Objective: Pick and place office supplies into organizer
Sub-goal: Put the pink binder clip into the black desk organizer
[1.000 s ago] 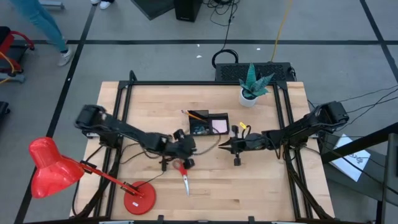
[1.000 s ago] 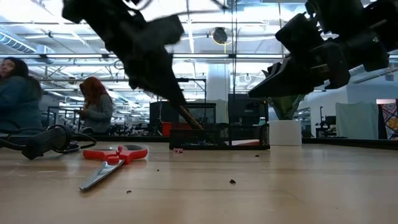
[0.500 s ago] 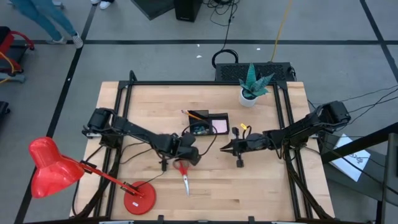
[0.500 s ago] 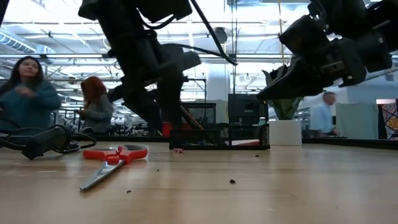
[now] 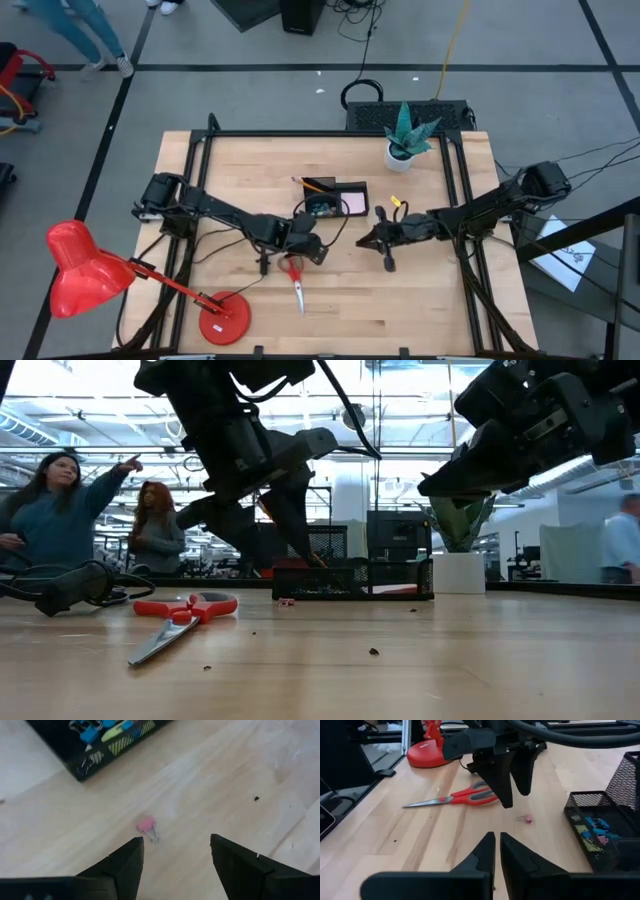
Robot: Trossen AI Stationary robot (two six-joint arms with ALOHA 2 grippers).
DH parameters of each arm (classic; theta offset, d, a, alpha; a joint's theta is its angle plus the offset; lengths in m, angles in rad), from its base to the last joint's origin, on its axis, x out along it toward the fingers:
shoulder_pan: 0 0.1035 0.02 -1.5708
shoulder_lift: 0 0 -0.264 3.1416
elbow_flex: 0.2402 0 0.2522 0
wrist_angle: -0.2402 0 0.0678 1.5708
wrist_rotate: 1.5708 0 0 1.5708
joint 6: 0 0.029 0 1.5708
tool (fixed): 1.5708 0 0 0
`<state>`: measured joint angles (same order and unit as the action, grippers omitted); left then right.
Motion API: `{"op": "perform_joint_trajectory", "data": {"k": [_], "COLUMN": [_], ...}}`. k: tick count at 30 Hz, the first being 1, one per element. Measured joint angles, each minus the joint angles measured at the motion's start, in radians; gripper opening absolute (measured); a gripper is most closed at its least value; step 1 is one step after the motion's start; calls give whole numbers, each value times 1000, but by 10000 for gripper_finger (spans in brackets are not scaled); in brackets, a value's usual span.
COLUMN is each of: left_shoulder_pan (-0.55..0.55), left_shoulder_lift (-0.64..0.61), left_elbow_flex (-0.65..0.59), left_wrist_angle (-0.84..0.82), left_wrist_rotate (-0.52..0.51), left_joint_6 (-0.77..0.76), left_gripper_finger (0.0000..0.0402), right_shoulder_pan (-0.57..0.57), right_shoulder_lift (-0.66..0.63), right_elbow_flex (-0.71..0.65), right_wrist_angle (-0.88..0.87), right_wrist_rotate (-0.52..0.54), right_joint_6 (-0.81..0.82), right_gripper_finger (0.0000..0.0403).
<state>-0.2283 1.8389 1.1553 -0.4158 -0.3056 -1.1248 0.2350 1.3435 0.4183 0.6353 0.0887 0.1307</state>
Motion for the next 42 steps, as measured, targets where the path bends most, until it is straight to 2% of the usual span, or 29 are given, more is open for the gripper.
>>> {"op": "perform_joint_trajectory", "data": {"k": [10,15,19,25,31,38,42], "left_shoulder_pan": [6,28,39,50,38,-30,-68], "left_shoulder_lift": [33,141,224,266,262,263,265], "left_elbow_flex": [7,96,202,280,280,279,278], "left_wrist_angle": [4,-35,-161,-263,-250,-112,-72], "left_wrist_rotate": [-24,-11,-19,-24,1,69,66], "left_joint_6": [-40,13,23,39,62,104,149], "left_gripper_finger": [232,232,232,232,232,232,232], "right_shoulder_pan": [16,15,15,15,15,15,15], "right_shoulder_lift": [0,0,0,0,0,0,0], "right_elbow_flex": [0,0,0,0,0,0,0], "right_wrist_angle": [-14,-32,-51,-58,-67,-70,-71], "right_wrist_rotate": [3,14,14,14,14,14,14], "right_joint_6": [-16,-41,-39,-39,-42,-45,-45], "right_gripper_finger": [20,20,20,20,20,20,20]}}
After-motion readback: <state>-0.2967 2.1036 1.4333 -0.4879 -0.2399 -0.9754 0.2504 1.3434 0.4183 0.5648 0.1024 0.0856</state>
